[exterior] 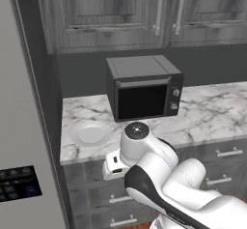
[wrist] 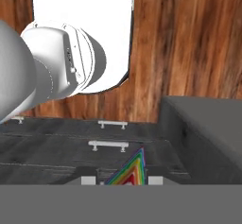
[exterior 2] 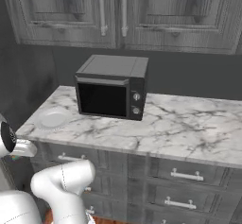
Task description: Take the baked cake out of the oven and place it on the plate for cooling. Then close the oven door.
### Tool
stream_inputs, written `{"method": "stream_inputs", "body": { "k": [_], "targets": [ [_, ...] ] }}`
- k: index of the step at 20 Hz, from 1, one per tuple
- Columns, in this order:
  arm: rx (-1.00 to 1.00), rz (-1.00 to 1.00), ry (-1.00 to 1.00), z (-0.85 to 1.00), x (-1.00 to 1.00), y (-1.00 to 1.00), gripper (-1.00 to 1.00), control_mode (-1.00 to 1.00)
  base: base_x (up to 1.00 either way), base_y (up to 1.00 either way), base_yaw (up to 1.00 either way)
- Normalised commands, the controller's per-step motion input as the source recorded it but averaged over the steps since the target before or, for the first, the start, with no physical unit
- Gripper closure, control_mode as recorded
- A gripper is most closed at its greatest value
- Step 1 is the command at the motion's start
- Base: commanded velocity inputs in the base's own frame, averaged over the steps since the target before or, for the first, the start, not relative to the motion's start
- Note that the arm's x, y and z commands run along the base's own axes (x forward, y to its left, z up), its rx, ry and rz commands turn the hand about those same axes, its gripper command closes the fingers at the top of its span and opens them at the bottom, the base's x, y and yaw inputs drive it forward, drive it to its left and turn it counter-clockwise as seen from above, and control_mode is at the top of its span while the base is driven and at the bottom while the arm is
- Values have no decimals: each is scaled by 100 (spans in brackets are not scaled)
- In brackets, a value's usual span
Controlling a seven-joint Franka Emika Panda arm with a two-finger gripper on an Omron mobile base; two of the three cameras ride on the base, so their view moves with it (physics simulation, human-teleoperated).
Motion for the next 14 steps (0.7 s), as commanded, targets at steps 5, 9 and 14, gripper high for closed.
{"method": "stream_inputs", "body": {
  "k": [5,9,14],
  "targets": [
    [0,0,0,0,0,0,100,100,88,-11,7],
    [0,0,0,0,0,0,100,100,52,0,8],
    [0,0,0,0,0,0,100,100,0,0,0]
  ]
}}
